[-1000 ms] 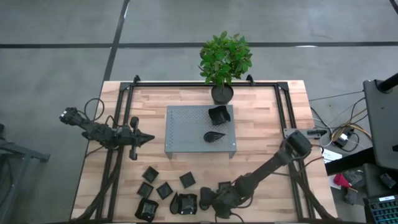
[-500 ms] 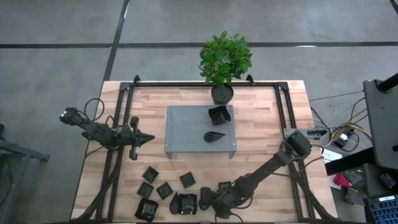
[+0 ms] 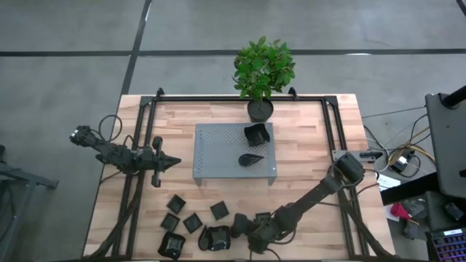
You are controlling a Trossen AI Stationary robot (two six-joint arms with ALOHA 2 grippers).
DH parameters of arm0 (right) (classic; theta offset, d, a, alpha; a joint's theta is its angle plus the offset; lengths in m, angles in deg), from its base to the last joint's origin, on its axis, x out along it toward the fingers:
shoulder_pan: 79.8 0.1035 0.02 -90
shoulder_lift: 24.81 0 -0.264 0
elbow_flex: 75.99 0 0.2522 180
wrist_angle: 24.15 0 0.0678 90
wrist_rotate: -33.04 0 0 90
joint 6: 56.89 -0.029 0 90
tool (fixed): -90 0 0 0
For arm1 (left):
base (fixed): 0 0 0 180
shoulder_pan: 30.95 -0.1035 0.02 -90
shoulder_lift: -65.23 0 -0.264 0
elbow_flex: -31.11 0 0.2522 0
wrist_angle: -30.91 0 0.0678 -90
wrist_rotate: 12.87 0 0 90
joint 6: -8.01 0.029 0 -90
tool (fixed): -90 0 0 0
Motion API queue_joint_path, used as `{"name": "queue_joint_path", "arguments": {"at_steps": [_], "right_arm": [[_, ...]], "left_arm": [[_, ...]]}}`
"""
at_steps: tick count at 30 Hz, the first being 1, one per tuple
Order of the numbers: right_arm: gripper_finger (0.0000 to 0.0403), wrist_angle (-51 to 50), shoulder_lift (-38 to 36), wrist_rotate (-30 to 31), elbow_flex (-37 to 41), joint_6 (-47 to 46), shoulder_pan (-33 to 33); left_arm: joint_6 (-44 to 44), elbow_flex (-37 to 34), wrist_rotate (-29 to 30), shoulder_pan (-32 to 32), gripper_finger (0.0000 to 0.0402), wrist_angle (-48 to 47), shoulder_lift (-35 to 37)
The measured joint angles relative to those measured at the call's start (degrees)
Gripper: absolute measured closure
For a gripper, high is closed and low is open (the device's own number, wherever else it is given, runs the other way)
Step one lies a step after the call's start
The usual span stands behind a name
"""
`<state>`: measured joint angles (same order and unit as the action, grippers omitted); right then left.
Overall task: Pick & Place Mini shaped plates
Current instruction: Stack the black drop-shaped plate on the black drop-shaped plates on the shelf
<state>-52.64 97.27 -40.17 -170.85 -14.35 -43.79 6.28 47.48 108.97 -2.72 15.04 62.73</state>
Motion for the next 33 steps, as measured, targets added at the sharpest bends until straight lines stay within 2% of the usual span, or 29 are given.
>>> {"name": "queue_joint_path", "arguments": {"at_steps": [4,8,13,18,26,33], "right_arm": [[0.0394,-0.7,-0.1,0.1,-1.8,-3.4,0.1],[0.0394,-5.5,-0.1,0.1,-4.1,-4.3,0.1],[0.0395,-12.2,-0.1,1.6,-7.5,-12.2,0.1],[0.0395,-20.8,-0.1,6.1,-11.5,-17.1,0.1],[0.0395,-36.4,-0.1,7.3,-20.1,-26.2,0.1],[0.0395,-48.3,-0.2,12.3,-28.3,-29.1,-0.2]], "left_arm": [[0.0,0.0,0.0,0.0,0.0401,0.0,0.0],[0.0,0.0,0.0,0.0,0.0401,0.0,0.0],[0.0,0.0,0.0,0.0,0.0401,0.0,0.0],[0.0,0.0,0.0,0.0,0.0401,0.0,0.0],[0.0,0.0,0.0,0.0,0.0401,0.0,0.0],[0.0,0.0,0.0,0.0,0.0401,0.0,0.0]]}}
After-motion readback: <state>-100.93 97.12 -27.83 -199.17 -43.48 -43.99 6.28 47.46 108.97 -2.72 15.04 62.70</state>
